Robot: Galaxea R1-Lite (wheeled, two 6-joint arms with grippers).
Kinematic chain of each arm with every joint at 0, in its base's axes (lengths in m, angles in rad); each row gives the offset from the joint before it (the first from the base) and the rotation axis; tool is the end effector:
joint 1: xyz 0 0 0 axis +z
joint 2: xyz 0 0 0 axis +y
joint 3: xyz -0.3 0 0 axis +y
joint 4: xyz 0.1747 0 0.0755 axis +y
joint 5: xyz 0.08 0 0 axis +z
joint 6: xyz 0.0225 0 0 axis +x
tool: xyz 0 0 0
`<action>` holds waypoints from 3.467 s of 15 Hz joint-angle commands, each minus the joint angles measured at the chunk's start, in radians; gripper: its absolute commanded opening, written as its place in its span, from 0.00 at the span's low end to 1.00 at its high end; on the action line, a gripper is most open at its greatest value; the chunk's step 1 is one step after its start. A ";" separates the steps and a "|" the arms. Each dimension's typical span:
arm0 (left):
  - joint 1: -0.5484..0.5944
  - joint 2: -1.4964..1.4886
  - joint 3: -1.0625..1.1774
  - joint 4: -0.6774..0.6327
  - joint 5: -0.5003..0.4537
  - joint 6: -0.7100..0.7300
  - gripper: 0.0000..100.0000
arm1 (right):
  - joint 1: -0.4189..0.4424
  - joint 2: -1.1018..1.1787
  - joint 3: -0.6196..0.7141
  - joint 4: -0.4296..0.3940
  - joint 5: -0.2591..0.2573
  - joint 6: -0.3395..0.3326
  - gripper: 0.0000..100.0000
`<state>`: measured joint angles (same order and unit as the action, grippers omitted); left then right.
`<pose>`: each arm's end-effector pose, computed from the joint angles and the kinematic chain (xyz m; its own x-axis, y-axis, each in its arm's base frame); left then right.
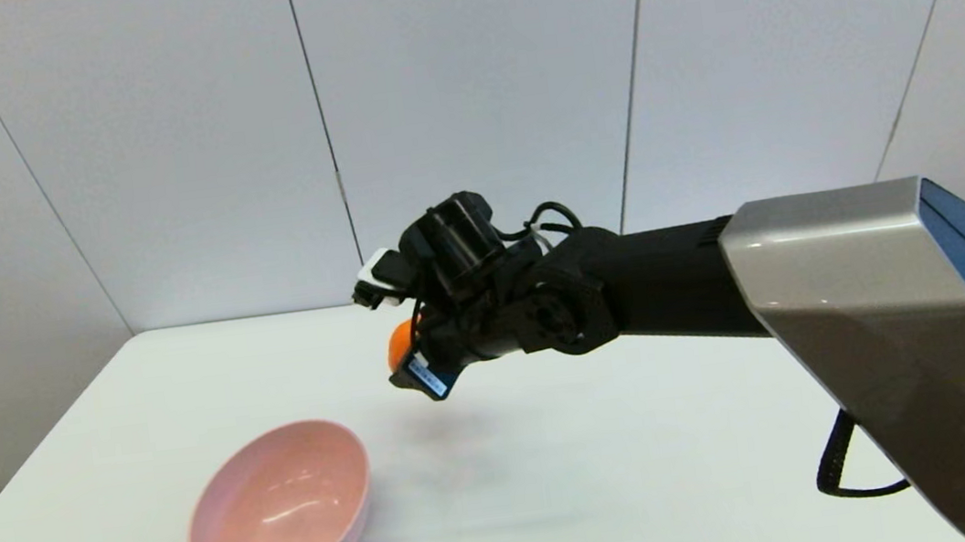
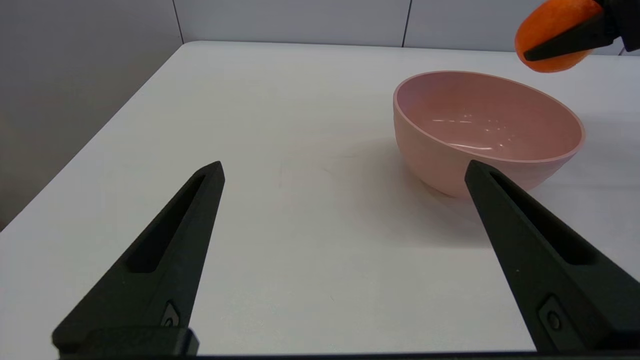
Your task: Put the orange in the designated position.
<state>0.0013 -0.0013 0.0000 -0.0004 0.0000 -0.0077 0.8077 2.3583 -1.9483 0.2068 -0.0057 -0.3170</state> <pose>-0.0229 0.0000 0.0755 1.0000 0.0013 0.0017 -0.0013 1.0000 -0.0077 0.3363 0.3515 0.1520 0.5679 0.5856 -0.5784 -0.8082 0.5296 -0.2574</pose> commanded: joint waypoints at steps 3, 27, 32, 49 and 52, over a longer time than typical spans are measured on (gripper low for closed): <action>0.000 0.001 0.000 0.000 0.000 0.000 1.00 | 0.001 0.061 0.000 -0.195 0.001 -0.001 0.00; 0.000 0.001 0.000 0.000 0.000 0.000 1.00 | 0.054 0.242 -0.001 -0.592 0.001 0.042 0.00; 0.000 0.001 0.000 0.000 0.000 0.000 1.00 | 0.058 0.248 -0.001 -0.592 0.003 0.042 0.00; 0.000 0.001 0.000 -0.001 0.000 0.000 1.00 | 0.067 0.257 -0.001 -0.629 0.109 0.038 0.00; 0.000 0.001 0.000 0.000 0.000 0.000 1.00 | 0.067 0.262 -0.001 -0.629 0.109 0.036 0.00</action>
<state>0.0013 -0.0013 0.0000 -0.0004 0.0000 -0.0072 0.8736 2.6170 -1.9494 -0.4189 0.1023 -0.2785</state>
